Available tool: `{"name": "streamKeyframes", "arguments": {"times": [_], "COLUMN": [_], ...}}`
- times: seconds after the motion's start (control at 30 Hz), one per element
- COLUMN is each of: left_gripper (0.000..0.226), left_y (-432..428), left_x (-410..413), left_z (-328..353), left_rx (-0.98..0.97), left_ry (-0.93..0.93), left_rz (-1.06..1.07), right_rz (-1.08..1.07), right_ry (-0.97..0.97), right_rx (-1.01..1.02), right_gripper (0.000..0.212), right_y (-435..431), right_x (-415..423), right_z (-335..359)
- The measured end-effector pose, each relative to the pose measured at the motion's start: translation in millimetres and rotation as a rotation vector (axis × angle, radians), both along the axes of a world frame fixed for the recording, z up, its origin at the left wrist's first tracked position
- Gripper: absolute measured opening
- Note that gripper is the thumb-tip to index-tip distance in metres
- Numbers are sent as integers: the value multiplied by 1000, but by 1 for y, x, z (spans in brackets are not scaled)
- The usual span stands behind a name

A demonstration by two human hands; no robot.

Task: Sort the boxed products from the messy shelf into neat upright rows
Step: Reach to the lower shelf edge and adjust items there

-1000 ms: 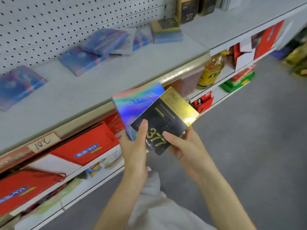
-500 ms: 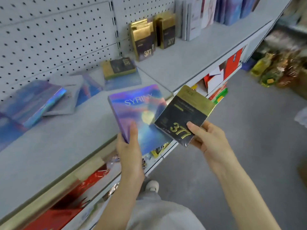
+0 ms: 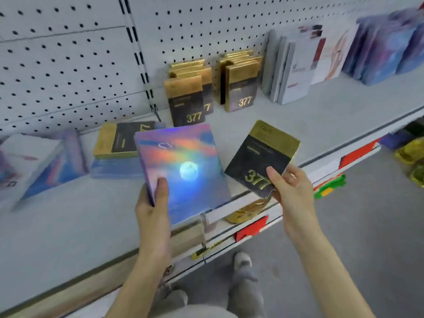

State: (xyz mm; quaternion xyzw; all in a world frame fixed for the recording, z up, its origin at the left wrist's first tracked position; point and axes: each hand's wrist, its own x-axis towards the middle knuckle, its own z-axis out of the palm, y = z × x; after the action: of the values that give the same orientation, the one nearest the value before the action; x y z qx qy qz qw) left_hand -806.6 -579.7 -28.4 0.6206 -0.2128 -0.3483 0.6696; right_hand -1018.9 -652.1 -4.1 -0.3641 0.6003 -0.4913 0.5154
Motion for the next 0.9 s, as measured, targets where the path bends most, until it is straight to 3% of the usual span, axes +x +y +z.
{"name": "streamKeyframes", "arguments": {"times": [0.1, 0.3, 0.4, 0.6, 0.73, 0.9], "left_gripper": [17, 18, 33, 40, 23, 27], "left_y": [-31, -71, -77, -76, -67, -57], "left_x": [-29, -76, -95, -118, -127, -141], "left_z": [1, 4, 5, 6, 1, 2], "left_rx": [-19, -7, 8, 33, 73, 67], "left_ry": [-6, 21, 46, 13, -2, 50], "left_rz": [122, 274, 343, 394, 423, 449], "right_rz": [164, 371, 466, 503, 500, 507], "right_ry": [28, 127, 116, 400, 460, 485], "right_rx": [-93, -239, -267, -400, -408, -336], "right_gripper": [24, 32, 34, 36, 38, 38], "right_y": [-76, -206, -254, -307, -321, -317], "right_x": [-25, -47, -38, -24, -18, -20], "right_z": [-1, -4, -17, -37, -37, -38]}}
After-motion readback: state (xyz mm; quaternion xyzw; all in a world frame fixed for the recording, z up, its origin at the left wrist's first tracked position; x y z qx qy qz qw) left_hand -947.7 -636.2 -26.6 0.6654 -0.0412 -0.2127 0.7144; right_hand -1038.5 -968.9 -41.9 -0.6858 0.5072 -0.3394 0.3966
